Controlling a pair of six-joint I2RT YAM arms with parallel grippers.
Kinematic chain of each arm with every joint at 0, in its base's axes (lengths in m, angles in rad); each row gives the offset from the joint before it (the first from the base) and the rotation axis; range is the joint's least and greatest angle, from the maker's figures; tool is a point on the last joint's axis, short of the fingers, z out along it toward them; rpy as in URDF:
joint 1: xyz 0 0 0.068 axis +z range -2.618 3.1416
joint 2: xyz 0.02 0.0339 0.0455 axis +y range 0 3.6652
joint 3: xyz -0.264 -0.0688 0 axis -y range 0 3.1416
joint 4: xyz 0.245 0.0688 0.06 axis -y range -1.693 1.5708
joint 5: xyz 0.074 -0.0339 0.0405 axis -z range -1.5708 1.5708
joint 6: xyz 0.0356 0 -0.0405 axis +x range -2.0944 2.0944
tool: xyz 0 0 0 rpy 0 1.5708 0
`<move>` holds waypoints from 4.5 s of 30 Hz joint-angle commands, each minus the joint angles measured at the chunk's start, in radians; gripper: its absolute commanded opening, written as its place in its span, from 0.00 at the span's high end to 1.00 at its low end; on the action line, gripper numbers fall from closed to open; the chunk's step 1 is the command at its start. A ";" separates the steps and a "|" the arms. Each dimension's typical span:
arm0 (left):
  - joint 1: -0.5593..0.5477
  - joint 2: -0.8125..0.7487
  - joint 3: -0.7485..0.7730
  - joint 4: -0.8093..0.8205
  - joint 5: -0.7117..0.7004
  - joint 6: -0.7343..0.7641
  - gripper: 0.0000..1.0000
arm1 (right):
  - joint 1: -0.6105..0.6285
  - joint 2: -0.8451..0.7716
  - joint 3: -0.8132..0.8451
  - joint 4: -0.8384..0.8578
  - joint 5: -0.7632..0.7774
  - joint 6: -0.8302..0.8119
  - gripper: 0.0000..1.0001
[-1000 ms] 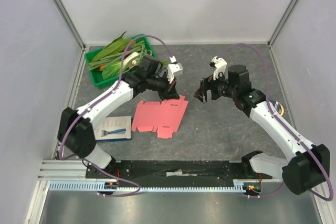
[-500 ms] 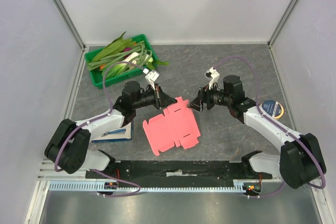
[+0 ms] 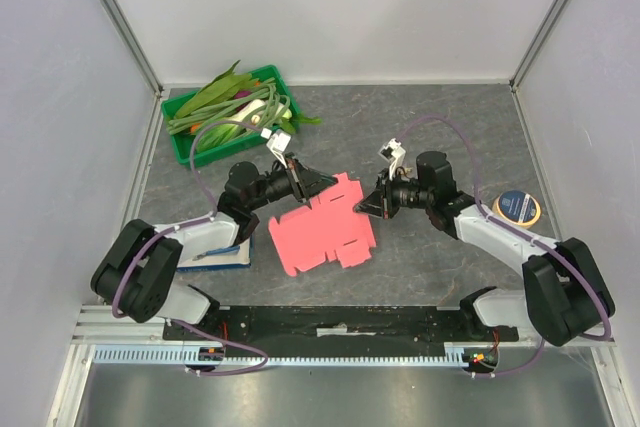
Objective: Fold the paper box
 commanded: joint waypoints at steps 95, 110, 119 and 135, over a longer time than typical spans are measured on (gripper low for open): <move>0.002 -0.117 0.536 -1.276 0.363 0.598 0.76 | 0.135 -0.006 0.222 -0.006 -0.270 -0.068 1.00; -0.019 -0.094 0.579 -1.342 0.349 0.646 0.67 | 0.164 -0.018 0.244 0.021 -0.301 -0.077 1.00; -0.027 -0.090 0.579 -1.342 0.394 0.650 0.92 | 0.165 -0.015 0.256 0.047 -0.313 -0.071 1.00; 0.236 -0.407 0.441 -1.219 0.159 0.353 0.62 | 0.152 -0.053 0.228 -0.051 -0.305 -0.156 1.00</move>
